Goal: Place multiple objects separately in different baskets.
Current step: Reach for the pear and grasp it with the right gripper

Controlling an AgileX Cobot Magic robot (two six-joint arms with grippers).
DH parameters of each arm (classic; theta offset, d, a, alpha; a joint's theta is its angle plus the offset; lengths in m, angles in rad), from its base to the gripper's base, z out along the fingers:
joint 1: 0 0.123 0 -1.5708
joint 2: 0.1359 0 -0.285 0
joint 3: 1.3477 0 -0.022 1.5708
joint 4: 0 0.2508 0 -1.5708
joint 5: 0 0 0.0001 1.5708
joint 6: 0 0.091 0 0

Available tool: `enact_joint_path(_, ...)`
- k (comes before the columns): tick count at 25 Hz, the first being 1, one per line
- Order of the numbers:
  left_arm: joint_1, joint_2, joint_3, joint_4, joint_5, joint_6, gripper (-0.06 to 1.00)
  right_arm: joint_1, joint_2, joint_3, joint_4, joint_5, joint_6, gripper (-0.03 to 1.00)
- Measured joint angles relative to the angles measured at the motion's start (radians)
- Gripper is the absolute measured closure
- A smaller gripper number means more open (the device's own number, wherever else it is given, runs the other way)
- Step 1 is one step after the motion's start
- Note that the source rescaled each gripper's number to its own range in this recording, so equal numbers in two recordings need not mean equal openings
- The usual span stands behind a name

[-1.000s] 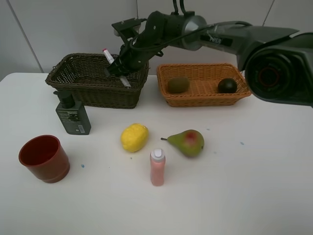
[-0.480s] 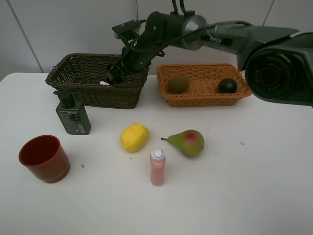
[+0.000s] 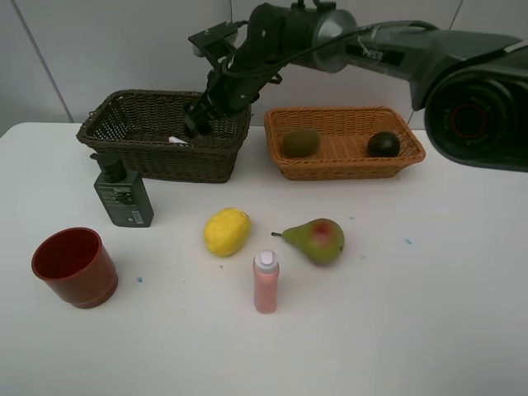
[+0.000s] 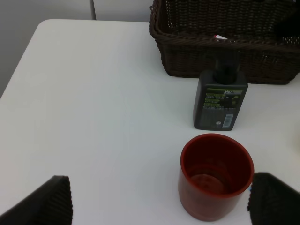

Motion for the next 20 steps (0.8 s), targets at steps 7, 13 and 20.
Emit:
enact_joint_path(7, 0.0, 0.0, 0.0, 0.0, 0.0, 0.0, -0.03, 0.0, -0.139, 0.0, -0.146, 0.189, -0.026, -0.03)
enact_joint_path(13, 0.0, 0.0, 0.0, 0.0, 0.0, 0.001, -0.03, 0.0, -0.241, 0.0, -0.212, 0.44, -0.063, -0.03)
enact_joint_path(20, 0.0, 0.0, 0.0, 0.0, 0.0, 0.001, -0.03, 0.0, -0.311, 0.005, -0.17, 0.513, -0.064, -0.03)
